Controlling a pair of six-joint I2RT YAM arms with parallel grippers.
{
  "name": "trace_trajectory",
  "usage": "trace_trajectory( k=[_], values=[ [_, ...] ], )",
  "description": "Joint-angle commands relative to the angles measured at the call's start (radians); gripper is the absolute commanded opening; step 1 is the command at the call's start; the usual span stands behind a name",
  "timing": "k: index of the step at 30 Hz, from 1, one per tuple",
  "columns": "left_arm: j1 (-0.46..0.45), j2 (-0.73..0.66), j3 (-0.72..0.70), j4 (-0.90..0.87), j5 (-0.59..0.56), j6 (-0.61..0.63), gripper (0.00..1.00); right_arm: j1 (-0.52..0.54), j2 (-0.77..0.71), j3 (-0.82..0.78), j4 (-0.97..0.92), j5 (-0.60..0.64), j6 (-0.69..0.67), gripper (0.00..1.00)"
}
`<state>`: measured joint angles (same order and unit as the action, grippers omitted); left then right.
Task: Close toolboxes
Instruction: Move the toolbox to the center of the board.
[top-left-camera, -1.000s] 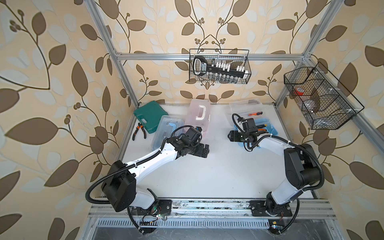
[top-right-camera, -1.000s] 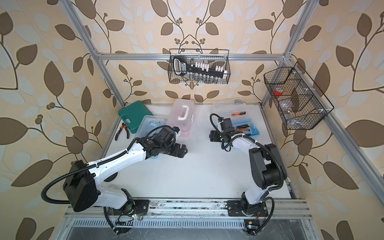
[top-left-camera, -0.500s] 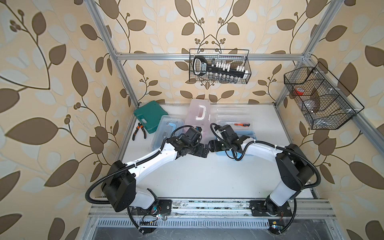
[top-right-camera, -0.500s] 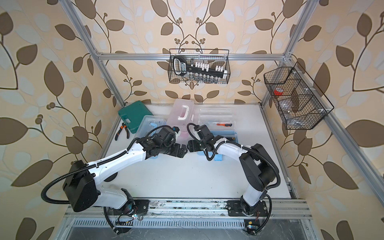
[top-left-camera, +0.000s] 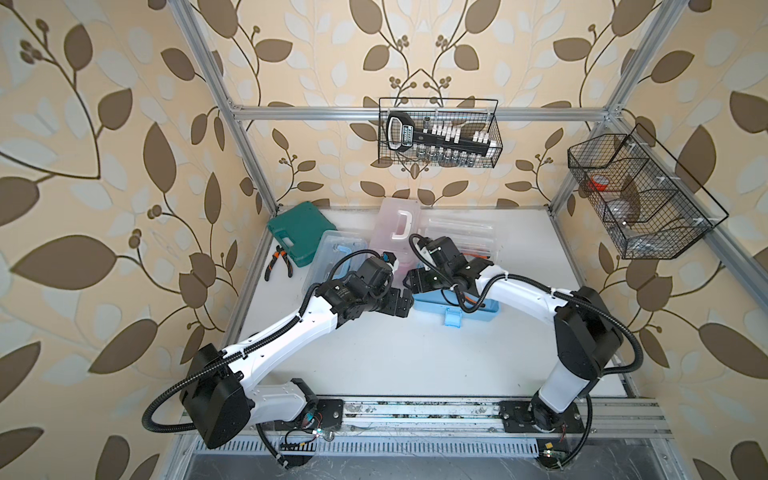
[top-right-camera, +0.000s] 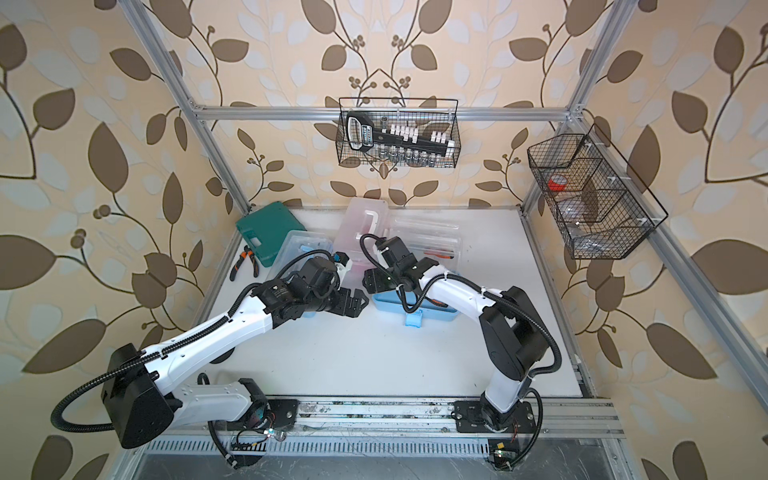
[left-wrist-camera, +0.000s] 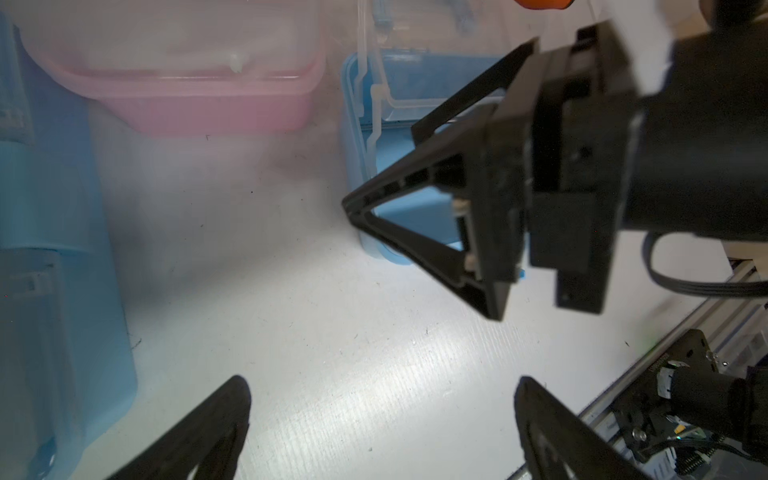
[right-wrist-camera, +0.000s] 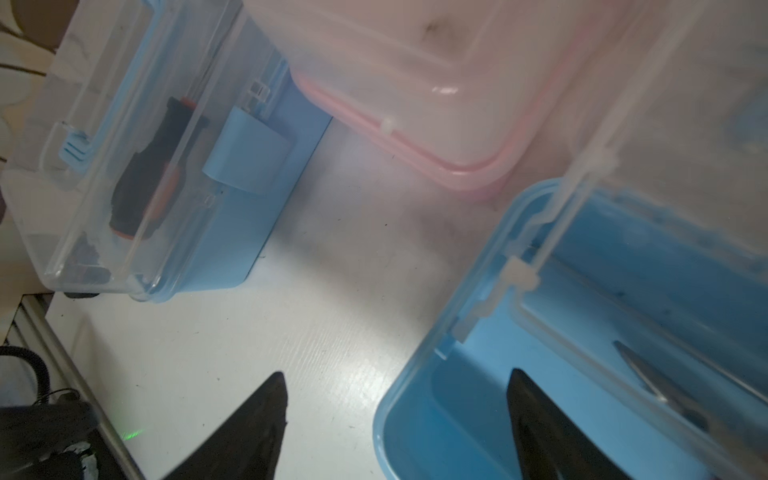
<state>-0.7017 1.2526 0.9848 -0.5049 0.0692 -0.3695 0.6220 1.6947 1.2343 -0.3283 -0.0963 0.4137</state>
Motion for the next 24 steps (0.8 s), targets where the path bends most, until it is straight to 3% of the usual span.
trace_trajectory(
  k=[1,5,11,19,24],
  values=[
    [-0.008,0.012,-0.006,0.017,0.006,-0.006,0.99,-0.117,-0.090,0.017,-0.057,0.085,-0.046,0.75],
    [-0.032,0.013,-0.020,0.028,0.004,-0.031,0.99,-0.266,-0.115,0.040,-0.068,0.093,-0.086,0.67],
    [-0.090,0.037,-0.042,0.044,-0.015,-0.082,0.99,-0.462,-0.030,0.120,-0.064,0.073,-0.124,0.54],
    [-0.136,0.119,-0.034,0.070,-0.016,-0.122,0.99,-0.553,0.147,0.256,-0.063,0.130,-0.165,0.43],
    [-0.139,0.155,-0.045,0.108,-0.021,-0.148,0.99,-0.594,0.237,0.308,-0.067,0.097,-0.168,0.36]
  ],
)
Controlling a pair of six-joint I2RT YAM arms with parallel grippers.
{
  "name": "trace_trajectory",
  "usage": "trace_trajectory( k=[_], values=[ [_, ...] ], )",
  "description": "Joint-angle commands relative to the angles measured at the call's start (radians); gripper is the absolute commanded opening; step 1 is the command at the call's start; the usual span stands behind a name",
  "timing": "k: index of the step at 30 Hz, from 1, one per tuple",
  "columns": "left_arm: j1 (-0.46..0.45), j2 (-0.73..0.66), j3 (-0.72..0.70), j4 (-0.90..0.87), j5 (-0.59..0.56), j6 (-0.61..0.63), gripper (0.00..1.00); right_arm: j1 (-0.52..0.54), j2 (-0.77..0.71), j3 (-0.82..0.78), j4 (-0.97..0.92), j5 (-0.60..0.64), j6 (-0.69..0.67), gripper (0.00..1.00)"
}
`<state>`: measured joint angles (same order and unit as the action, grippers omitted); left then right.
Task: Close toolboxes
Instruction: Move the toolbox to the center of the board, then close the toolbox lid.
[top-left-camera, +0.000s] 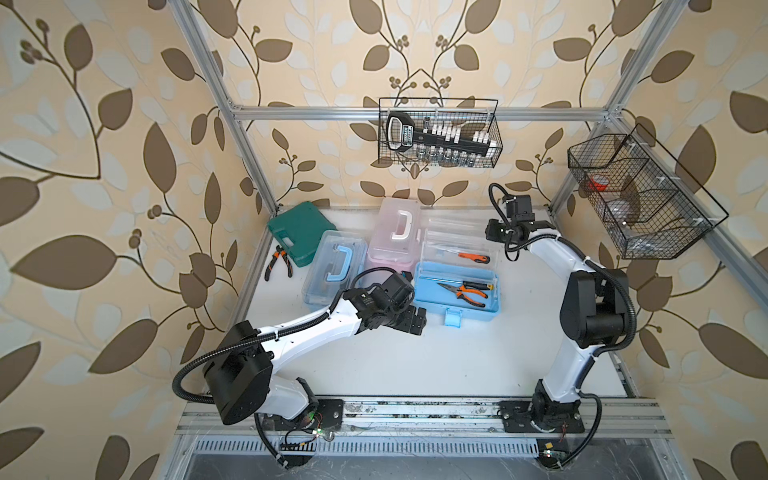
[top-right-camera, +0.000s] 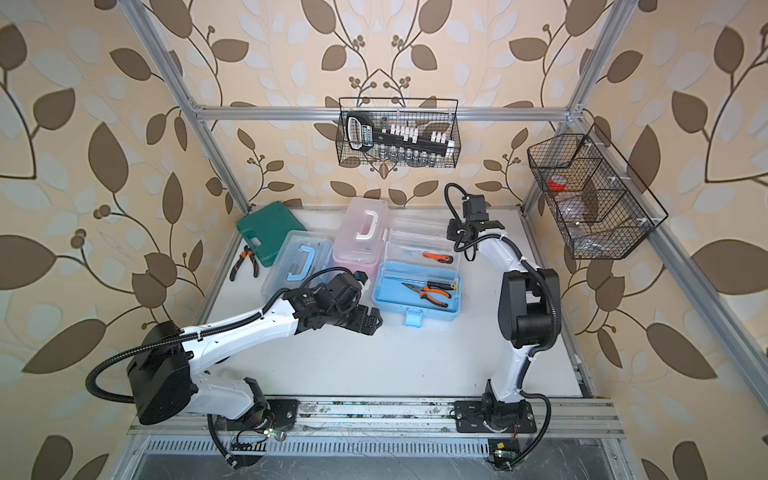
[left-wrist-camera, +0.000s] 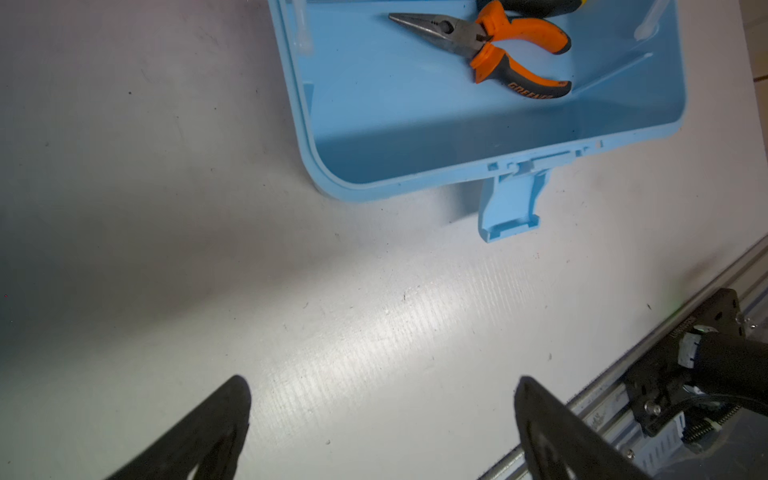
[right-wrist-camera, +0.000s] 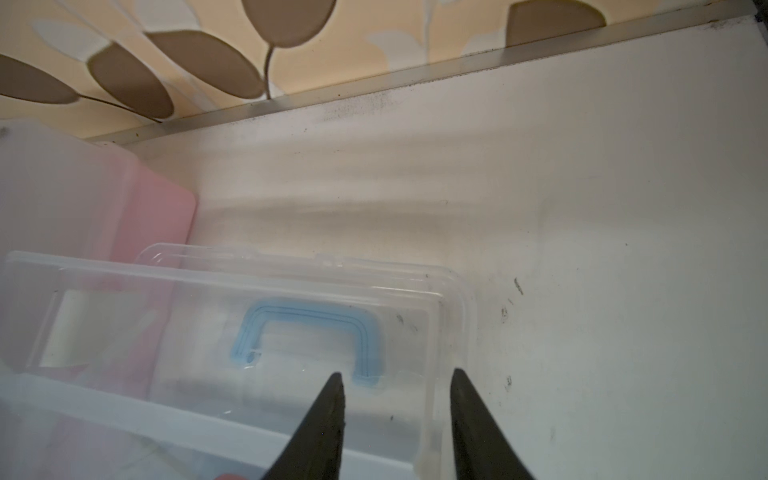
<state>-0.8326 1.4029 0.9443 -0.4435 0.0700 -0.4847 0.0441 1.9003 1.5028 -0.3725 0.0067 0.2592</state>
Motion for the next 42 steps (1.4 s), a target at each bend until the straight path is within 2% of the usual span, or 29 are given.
trace_trajectory(
  k=[1,6,9,19,42],
  values=[
    [-0.008,0.008,-0.011,0.064,-0.022,-0.039,0.99,-0.020,0.039,0.042,-0.020,-0.009,-0.015,0.35],
    [-0.011,0.027,-0.038,0.142,-0.013,-0.067,0.99,-0.030,0.065,0.048,-0.008,-0.024,-0.015,0.30],
    [-0.015,0.055,-0.038,0.162,-0.008,-0.072,0.99,-0.030,0.070,0.044,-0.008,-0.037,-0.011,0.21],
    [-0.020,0.120,-0.044,0.208,0.002,-0.089,0.99,-0.030,-0.010,-0.073,0.030,-0.030,-0.006,0.00],
    [-0.022,0.252,-0.010,0.258,0.000,-0.081,0.99,-0.029,-0.429,-0.459,0.122,-0.061,0.047,0.00]
  ],
)
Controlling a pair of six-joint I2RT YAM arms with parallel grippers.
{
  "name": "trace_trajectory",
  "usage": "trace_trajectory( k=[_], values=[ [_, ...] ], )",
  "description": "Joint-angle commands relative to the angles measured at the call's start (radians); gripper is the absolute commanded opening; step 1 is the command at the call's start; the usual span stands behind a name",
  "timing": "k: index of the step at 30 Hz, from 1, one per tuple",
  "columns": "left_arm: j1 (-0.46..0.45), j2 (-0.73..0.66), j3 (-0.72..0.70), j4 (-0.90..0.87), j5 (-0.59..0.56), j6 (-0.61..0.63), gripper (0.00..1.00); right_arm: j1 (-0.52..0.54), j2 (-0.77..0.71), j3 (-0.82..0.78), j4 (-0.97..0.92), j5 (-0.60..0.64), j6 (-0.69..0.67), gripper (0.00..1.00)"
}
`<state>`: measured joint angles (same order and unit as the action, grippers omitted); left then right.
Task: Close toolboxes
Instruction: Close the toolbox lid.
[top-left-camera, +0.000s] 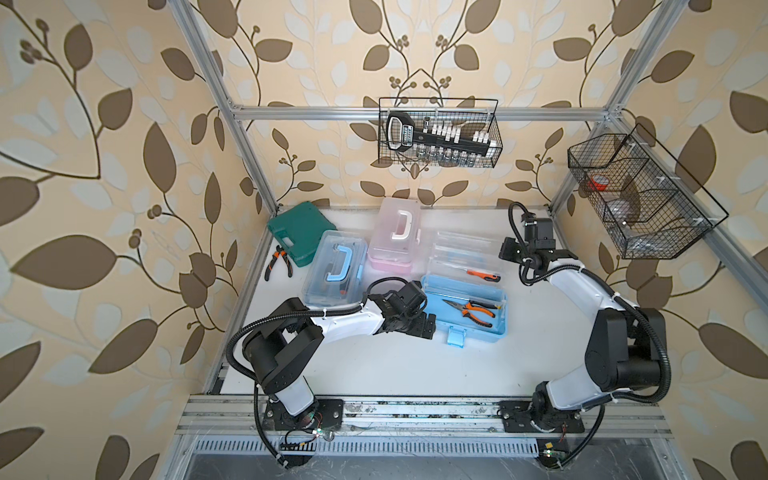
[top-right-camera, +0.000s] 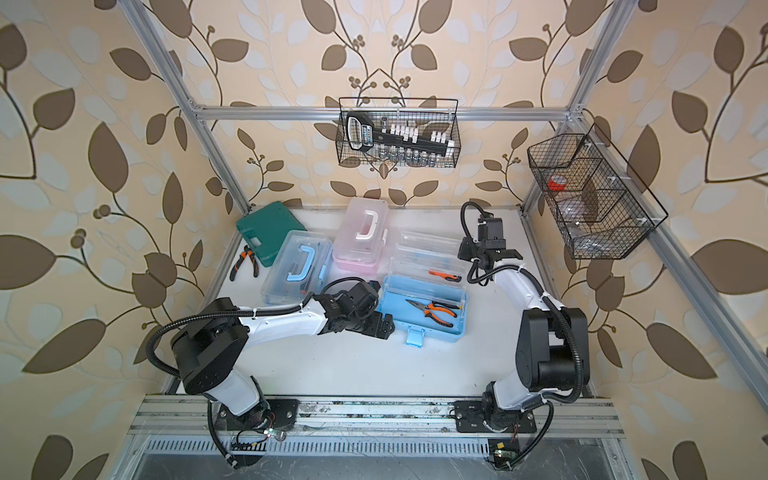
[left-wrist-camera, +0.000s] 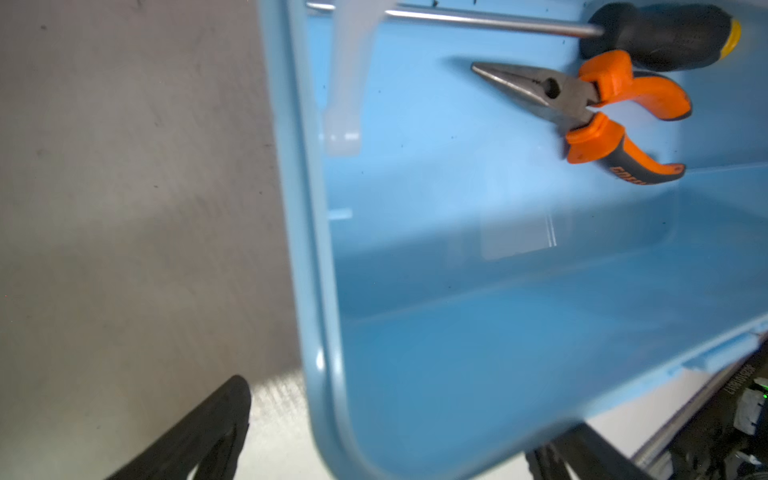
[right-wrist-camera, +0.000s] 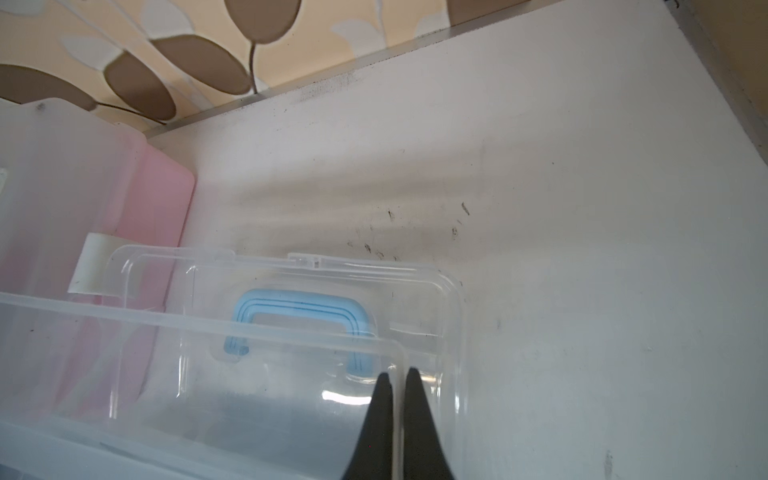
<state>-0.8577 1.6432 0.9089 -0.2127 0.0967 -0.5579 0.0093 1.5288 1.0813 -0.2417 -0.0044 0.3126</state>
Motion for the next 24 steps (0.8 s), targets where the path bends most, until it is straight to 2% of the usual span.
trace_trajectory(
  k=[1,7,15,24],
  values=[
    [0.003,0.016,0.028,0.027,-0.028,-0.007,0.99,0.006,-0.073,-0.051,-0.007,-0.056,-0.004,0.00],
    [0.003,0.045,0.065,0.013,-0.044,0.009,0.99,0.043,-0.189,-0.145,-0.007,-0.091,0.037,0.00],
    [0.003,0.086,0.131,-0.013,-0.072,0.043,0.99,0.174,-0.336,-0.240,-0.048,-0.002,0.070,0.00],
    [0.003,0.104,0.163,-0.031,-0.089,0.056,0.99,0.229,-0.460,-0.364,-0.047,0.055,0.116,0.01]
  ],
)
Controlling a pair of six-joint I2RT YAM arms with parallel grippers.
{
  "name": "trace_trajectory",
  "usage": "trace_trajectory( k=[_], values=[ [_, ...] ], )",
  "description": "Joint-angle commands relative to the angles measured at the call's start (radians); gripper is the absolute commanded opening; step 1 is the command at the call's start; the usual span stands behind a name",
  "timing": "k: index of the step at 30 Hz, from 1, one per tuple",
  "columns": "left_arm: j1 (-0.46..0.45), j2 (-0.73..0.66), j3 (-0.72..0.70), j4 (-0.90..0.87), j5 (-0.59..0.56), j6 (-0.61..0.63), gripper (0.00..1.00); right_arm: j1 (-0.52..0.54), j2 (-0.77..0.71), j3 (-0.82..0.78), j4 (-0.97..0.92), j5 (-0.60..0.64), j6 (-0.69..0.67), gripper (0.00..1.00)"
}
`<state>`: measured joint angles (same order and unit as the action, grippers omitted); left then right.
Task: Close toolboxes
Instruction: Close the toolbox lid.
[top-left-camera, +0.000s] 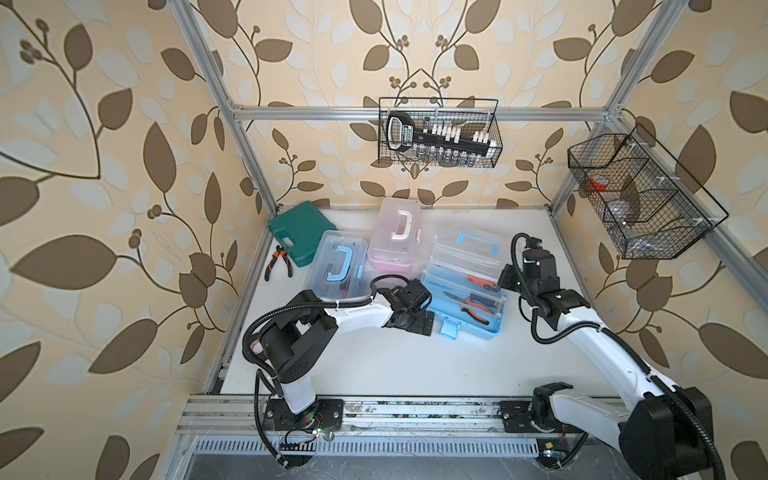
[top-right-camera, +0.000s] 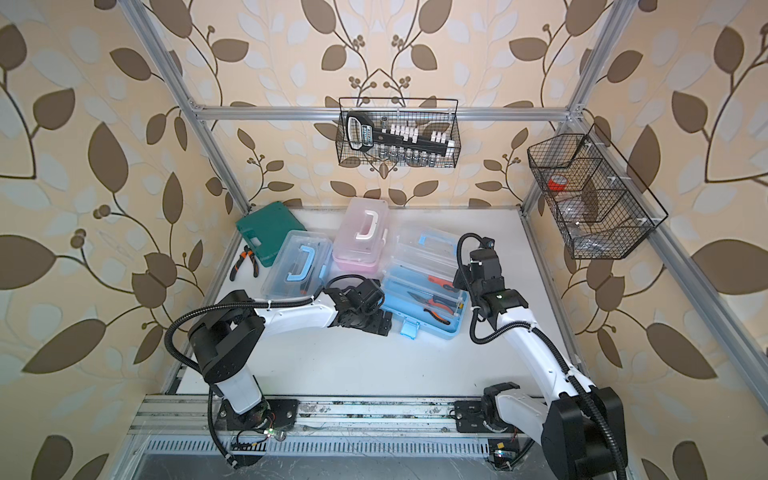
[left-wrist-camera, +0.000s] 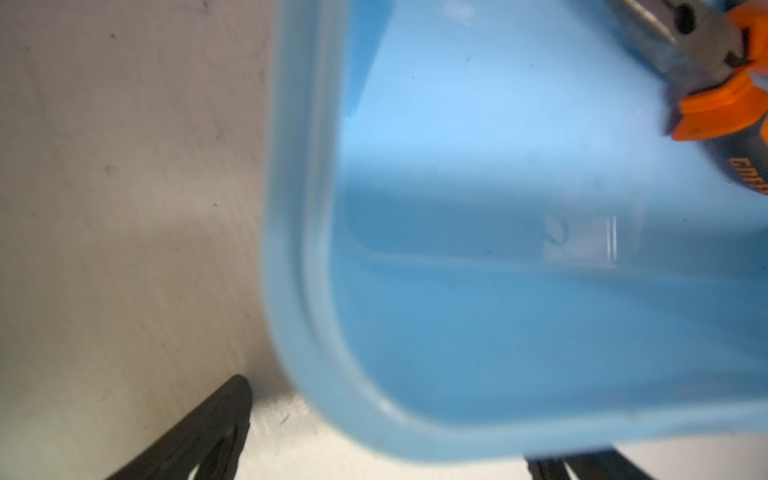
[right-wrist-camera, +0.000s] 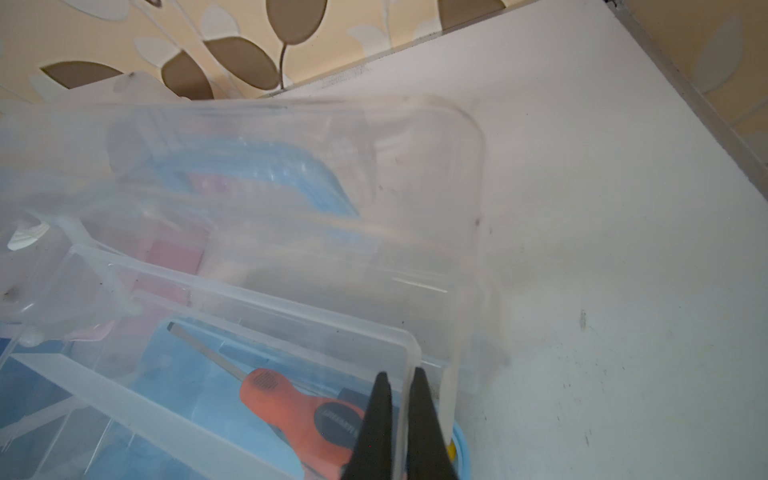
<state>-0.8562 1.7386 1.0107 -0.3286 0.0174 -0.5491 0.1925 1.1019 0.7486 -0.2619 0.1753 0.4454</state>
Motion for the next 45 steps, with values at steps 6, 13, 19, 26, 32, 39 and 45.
trace_trajectory(
  k=[6,13,19,26,32,39,45],
  values=[
    [0.002,-0.003,0.055,0.077,-0.015,0.051,0.99,0.055,-0.078,-0.083,-0.025,-0.123,0.004,0.07],
    [0.002,-0.029,0.033,0.073,-0.019,0.051,0.99,0.067,-0.118,-0.098,-0.047,-0.139,0.021,0.26],
    [0.002,-0.047,0.017,0.074,-0.025,0.053,0.99,0.077,-0.135,-0.136,-0.044,-0.140,0.046,0.30],
    [0.002,-0.072,-0.009,0.082,-0.022,0.051,0.99,0.119,-0.176,-0.182,-0.051,-0.124,0.092,0.46],
    [0.002,-0.093,-0.029,0.089,-0.027,0.051,0.99,0.146,-0.239,-0.202,-0.084,-0.123,0.120,0.60],
    [0.002,-0.109,-0.041,0.088,-0.034,0.055,0.99,0.153,-0.295,-0.223,-0.129,-0.188,0.143,0.64],
    [0.002,-0.118,-0.053,0.083,-0.038,0.051,0.99,0.164,-0.355,-0.218,-0.226,-0.250,0.147,0.66]
  ],
)
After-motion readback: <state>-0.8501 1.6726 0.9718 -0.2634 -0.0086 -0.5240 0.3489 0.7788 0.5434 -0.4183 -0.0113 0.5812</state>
